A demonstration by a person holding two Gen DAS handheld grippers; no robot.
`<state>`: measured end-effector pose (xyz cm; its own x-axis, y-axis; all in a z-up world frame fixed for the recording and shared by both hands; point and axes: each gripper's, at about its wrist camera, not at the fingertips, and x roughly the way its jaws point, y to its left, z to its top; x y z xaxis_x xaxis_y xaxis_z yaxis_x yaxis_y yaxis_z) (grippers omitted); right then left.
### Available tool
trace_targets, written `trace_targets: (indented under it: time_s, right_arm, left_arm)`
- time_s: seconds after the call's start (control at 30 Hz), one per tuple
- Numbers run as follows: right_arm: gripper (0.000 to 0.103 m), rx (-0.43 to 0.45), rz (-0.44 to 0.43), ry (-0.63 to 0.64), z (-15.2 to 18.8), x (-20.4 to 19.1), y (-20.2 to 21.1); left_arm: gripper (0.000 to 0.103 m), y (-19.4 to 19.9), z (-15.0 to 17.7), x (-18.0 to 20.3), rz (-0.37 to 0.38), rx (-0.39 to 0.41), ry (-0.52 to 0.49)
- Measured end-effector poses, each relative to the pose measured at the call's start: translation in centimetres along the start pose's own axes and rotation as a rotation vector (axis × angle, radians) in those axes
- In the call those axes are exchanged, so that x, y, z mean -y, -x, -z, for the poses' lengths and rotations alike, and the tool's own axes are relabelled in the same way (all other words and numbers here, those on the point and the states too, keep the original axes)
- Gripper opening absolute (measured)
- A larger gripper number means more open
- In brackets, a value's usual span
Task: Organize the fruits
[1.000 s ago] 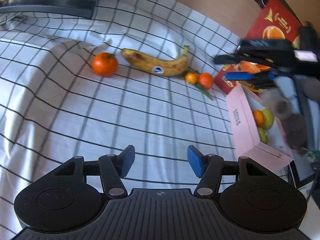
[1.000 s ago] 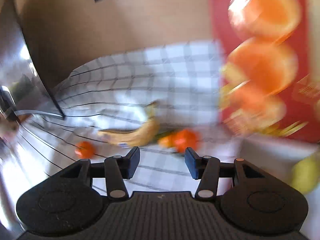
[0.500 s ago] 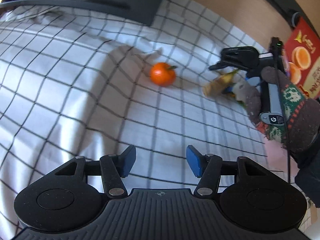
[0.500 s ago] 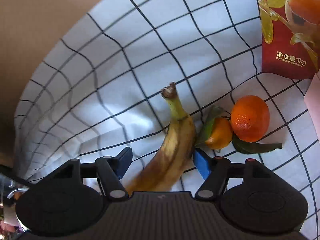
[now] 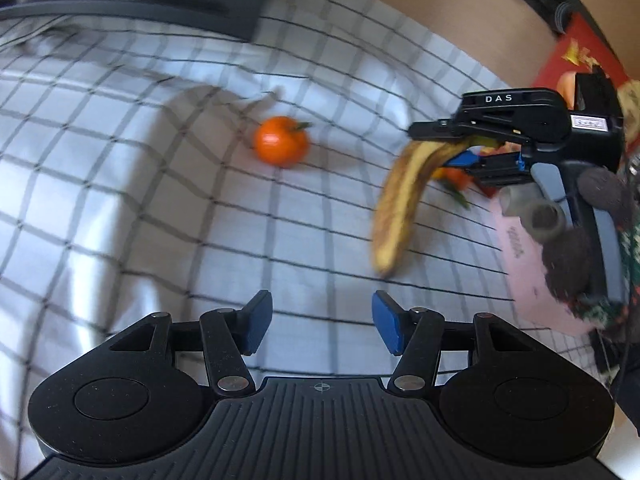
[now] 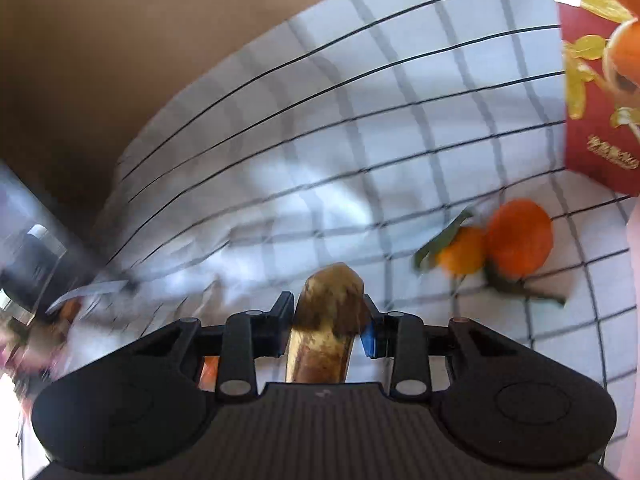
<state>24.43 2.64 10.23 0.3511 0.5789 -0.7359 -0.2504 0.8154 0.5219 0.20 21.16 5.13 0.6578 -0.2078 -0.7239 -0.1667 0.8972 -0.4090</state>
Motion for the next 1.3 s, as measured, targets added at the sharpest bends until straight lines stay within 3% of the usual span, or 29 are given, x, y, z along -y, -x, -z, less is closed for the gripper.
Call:
trace_targets:
  time_s: [0.13, 0.23, 0.33, 0.43, 0.47, 0.57, 0.67, 0.87, 0.97, 1.1, 1.17, 1.3]
  right_arm:
    - [0.033, -0.042, -0.036, 0.032, 2.5, -0.5, 2.4]
    - [0.033, -0.068, -0.069, -0.011, 4.5, 0.6, 4.4]
    - [0.033, -0.097, -0.088, -0.038, 6.2, 2.1, 5.3]
    - [0.043, -0.122, -0.042, -0.023, 7.3, 2.6, 5.4]
    - [0.050, -0.129, -0.022, -0.019, 7.6, 2.7, 5.5]
    - [0.055, -0.140, 0.013, -0.033, 8.6, 3.4, 5.5]
    - [0.055, -0.153, 0.038, -0.075, 9.7, 4.6, 5.8]
    - [0.056, -0.157, 0.084, -0.017, 12.5, 5.2, 8.0]
    - [0.056, -0.139, 0.129, 0.009, 13.7, 4.7, 8.5]
    - [0.056, -0.090, 0.137, 0.002, 14.4, 3.3, 8.4]
    - [0.056, -0.062, 0.155, 0.024, 14.6, 2.0, 8.0]
    - [0.057, -0.051, 0.269, 0.120, 15.1, -0.7, 5.9]
  left_arm:
    - [0.060, -1.4, -0.5, 2.5, 0.052, -0.022, -0.097]
    - [0.060, -2.1, -0.6, 4.7, 0.067, -0.041, -0.204]
    - [0.050, -2.7, -0.4, 6.2, 0.119, -0.073, -0.266]
    - [0.050, -2.8, 0.4, 7.3, 0.123, -0.096, -0.305]
    - [0.050, -2.7, 0.6, 7.5, 0.125, -0.096, -0.308]
    - [0.049, -2.5, 1.0, 7.7, 0.147, -0.093, -0.276]
    - [0.041, -1.9, 1.3, 7.5, 0.193, -0.090, -0.244]
    - [0.041, -1.2, 2.8, 7.8, 0.245, -0.133, -0.249]
    - [0.041, -0.5, 3.2, 7.2, 0.221, -0.127, -0.241]
    - [0.041, 1.1, 3.0, 5.1, 0.053, -0.081, -0.207]
    - [0.041, 1.6, 2.6, 3.3, -0.033, -0.059, -0.139]
    - [0.041, 2.4, 1.9, 0.8, -0.086, -0.023, -0.014]
